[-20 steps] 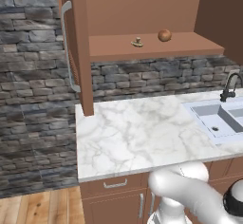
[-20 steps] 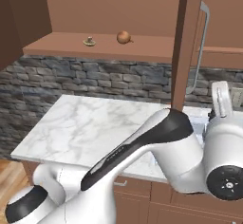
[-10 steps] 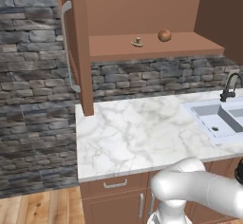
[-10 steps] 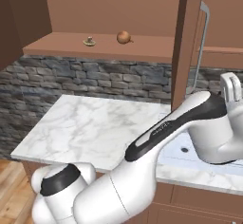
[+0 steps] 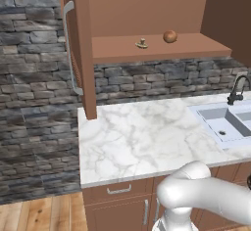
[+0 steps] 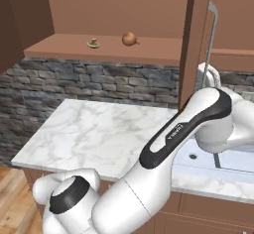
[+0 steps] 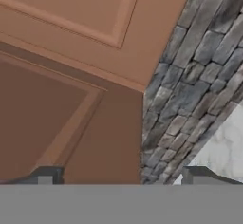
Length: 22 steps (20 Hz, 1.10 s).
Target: Pick the mushroom, onion from the counter and place them in the cabinet. Then close the cabinet.
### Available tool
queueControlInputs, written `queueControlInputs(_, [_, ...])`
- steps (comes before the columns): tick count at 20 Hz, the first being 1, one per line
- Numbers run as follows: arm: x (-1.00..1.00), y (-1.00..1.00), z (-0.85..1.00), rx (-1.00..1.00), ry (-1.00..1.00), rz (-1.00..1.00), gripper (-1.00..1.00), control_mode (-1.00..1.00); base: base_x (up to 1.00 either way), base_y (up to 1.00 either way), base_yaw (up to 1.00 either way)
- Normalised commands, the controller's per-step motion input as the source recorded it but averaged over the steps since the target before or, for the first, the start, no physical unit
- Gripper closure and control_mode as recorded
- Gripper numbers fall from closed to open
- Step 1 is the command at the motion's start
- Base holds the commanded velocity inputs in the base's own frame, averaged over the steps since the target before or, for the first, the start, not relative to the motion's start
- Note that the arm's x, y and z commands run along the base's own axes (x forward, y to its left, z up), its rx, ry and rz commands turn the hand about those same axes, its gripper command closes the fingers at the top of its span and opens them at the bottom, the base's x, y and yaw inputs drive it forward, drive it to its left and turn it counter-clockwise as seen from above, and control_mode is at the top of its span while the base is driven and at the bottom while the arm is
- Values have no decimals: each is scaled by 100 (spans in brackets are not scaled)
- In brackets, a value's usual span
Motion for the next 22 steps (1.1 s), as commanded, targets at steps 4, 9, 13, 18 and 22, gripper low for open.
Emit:
queueControlInputs(4, [33,100,19,-14,-29,27,-100,-100,0,0,0])
queueControlInputs(9, [33,100,26,-23,-49,8,-100,-100,0,0,0])
queueControlInputs(13, [93,100,6,-23,-30,-6,-100,-100,0,0,0])
queueControlInputs(18, [100,100,2,-17,-5,-19,-100,-100,0,0,0])
queueControlInputs(22, [100,97,28,-12,1,-25,-100,-100,0,0,0])
